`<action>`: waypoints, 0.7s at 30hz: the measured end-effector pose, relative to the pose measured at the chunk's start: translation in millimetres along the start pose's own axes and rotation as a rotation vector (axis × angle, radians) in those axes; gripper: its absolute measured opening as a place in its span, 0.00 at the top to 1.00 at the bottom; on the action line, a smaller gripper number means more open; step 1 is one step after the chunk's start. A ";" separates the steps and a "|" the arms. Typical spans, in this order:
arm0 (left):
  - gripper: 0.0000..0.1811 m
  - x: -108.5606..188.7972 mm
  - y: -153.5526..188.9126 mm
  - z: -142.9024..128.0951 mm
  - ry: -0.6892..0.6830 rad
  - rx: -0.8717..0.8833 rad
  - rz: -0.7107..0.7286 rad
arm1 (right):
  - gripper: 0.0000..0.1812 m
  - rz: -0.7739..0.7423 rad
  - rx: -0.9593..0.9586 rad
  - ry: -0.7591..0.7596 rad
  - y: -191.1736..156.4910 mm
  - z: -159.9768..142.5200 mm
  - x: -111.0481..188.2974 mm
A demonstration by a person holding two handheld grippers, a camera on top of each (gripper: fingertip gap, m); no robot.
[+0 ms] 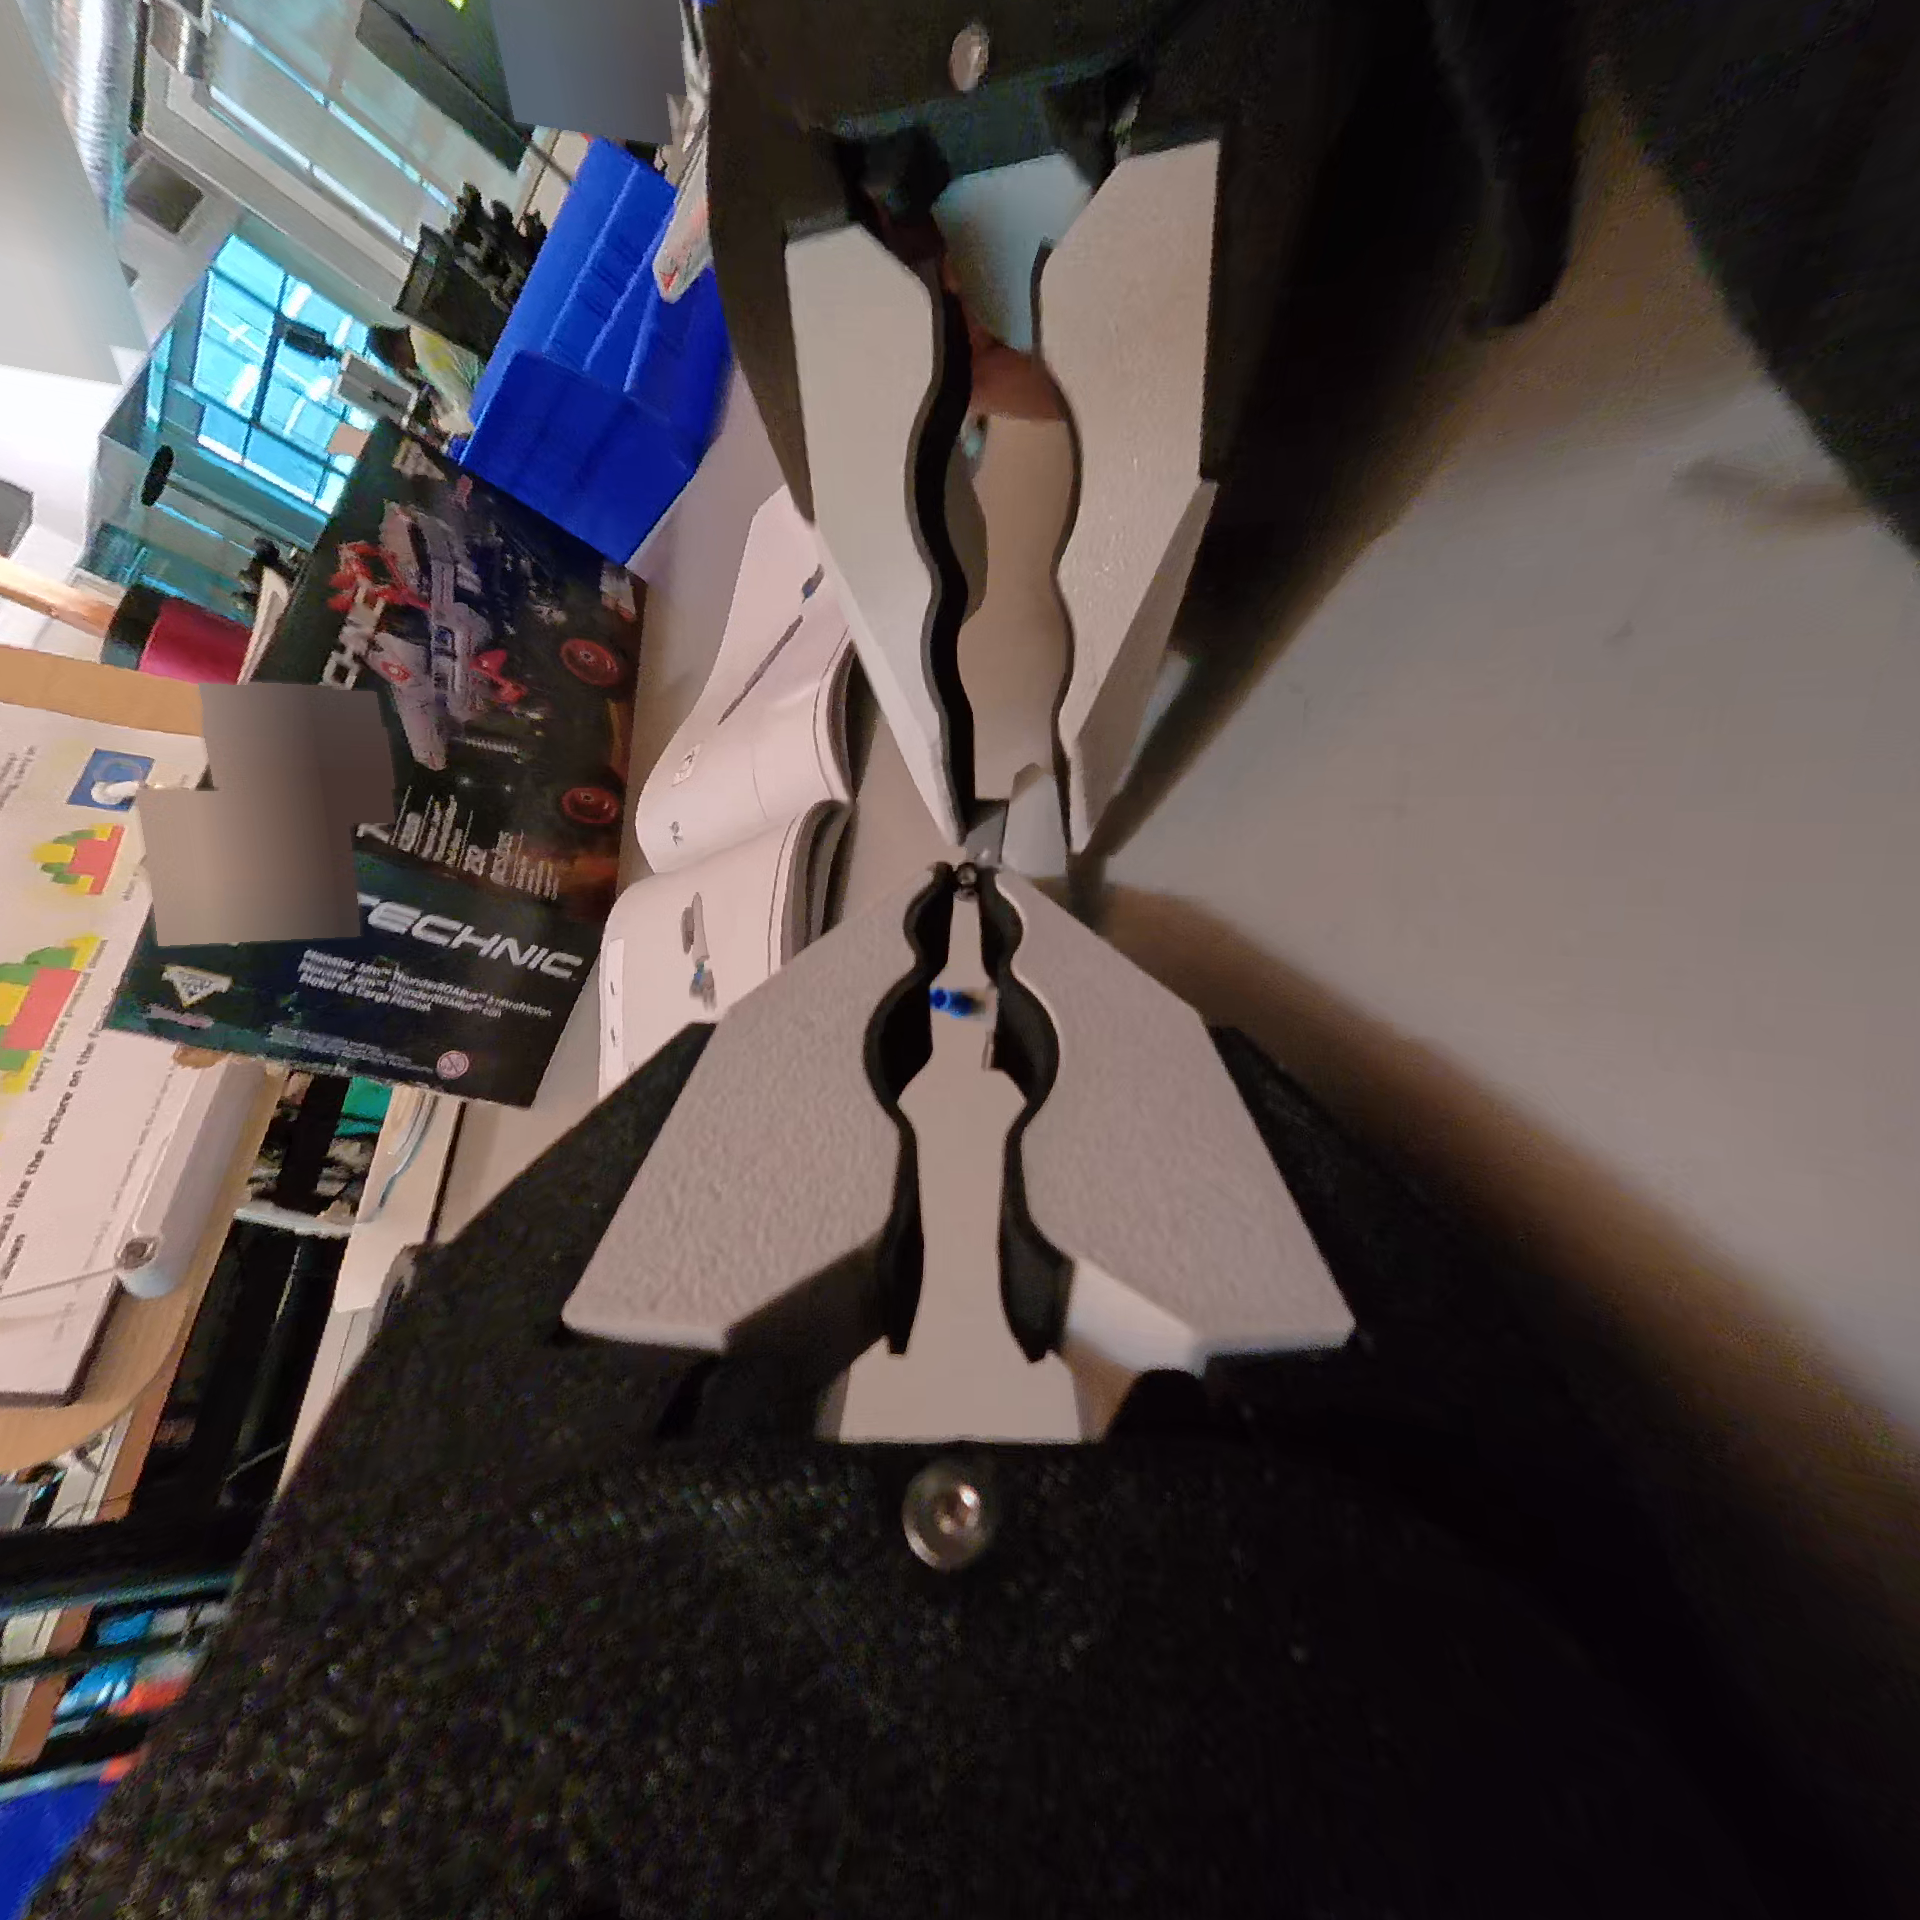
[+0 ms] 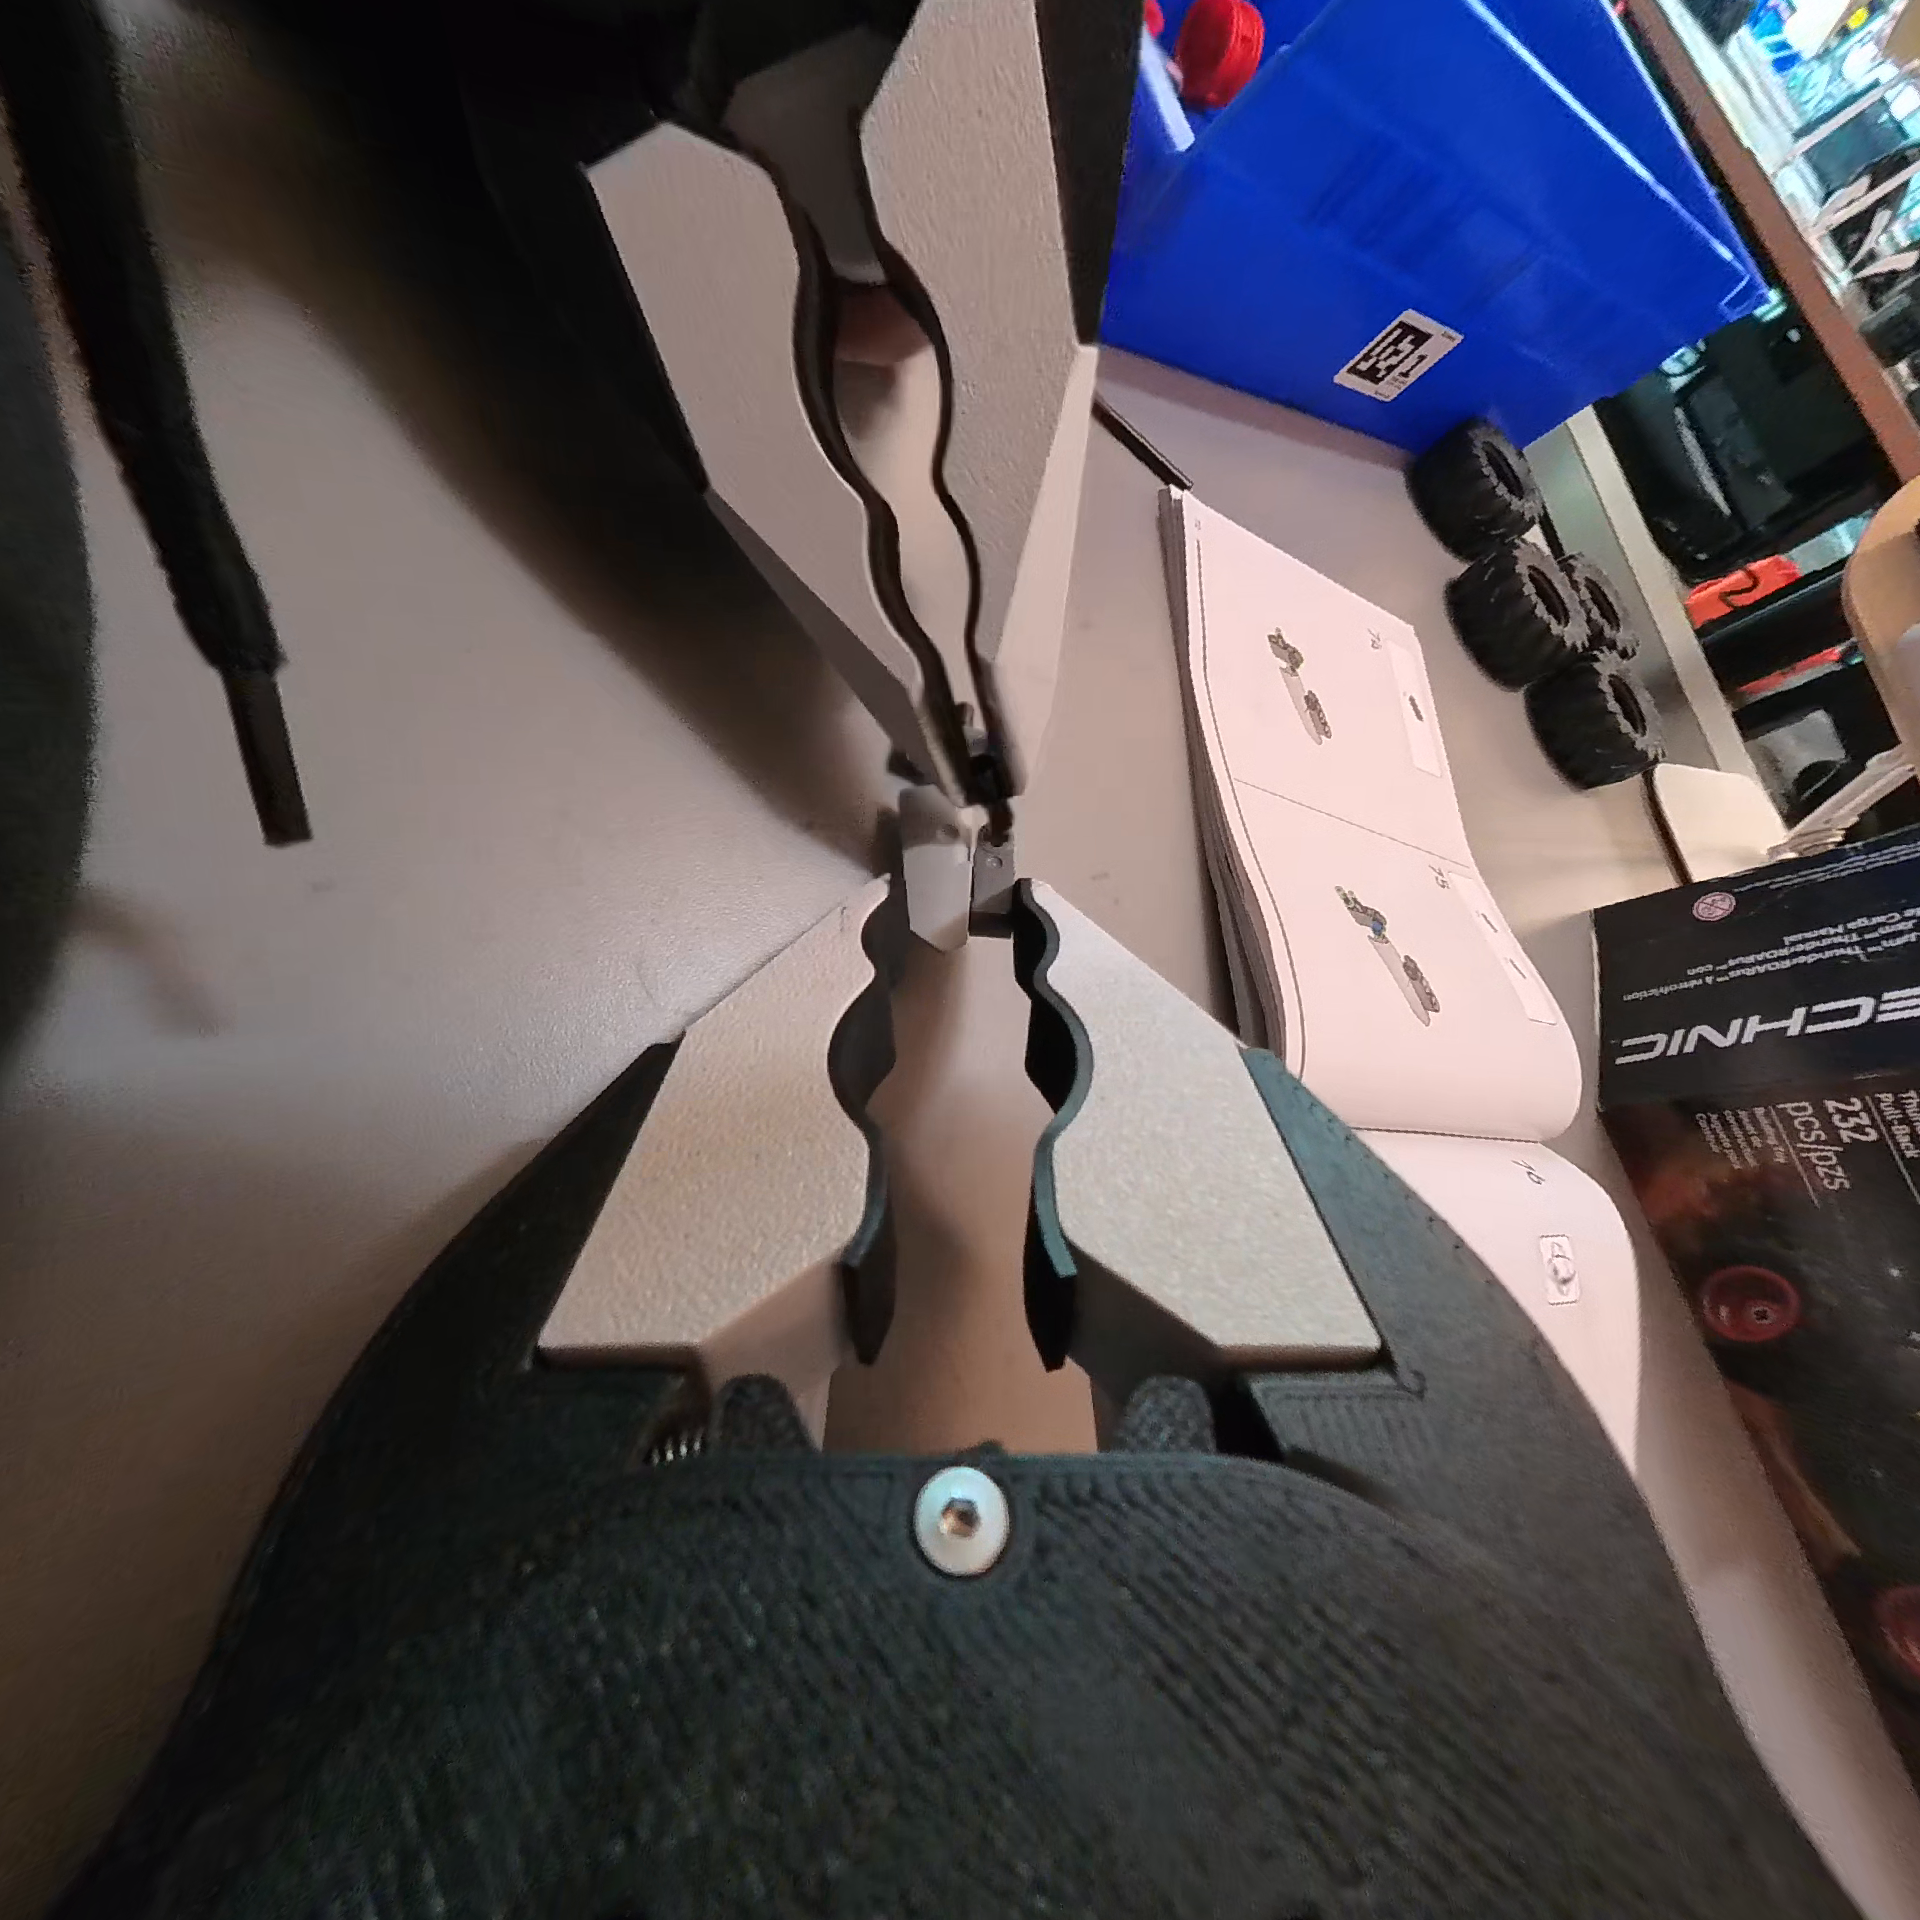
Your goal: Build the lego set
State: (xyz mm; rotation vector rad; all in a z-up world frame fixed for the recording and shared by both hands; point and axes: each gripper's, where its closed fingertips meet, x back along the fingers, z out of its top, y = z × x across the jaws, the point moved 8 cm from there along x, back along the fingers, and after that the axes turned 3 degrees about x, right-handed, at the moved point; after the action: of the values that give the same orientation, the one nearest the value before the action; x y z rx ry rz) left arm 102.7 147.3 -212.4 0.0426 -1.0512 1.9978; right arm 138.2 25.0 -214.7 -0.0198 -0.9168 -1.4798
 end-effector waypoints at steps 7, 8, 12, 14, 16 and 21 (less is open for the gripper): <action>0.99 -1.8 1.9 1.2 0.003 -0.002 -0.029 | 0.90 -0.009 0.010 0.001 -0.9 0.5 0.6; 0.99 -1.6 2.1 0.9 -0.001 -0.002 -0.028 | 0.90 -0.009 0.010 0.001 -0.8 0.5 0.6; 0.99 -2.0 2.4 0.5 -0.008 0.005 -0.035 | 0.90 -0.007 0.008 0.000 -0.9 0.6 0.9; 0.99 -1.8 0.6 0.5 -0.006 0.019 -0.024 | 0.90 -0.005 0.012 0.001 -1.4 0.7 1.0; 0.99 -1.7 -1.8 -0.1 -0.005 0.040 -0.016 | 0.90 -0.007 0.013 0.001 -1.4 0.8 1.1; 0.99 -1.9 -2.1 0.0 -0.004 0.058 -0.053 | 0.90 -0.006 0.011 0.001 -1.3 0.9 1.4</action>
State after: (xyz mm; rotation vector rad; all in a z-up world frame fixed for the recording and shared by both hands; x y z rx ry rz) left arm 105.4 146.6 -211.8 0.1039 -0.9845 1.9809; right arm 136.4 24.1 -214.0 -0.0084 -0.9252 -1.4805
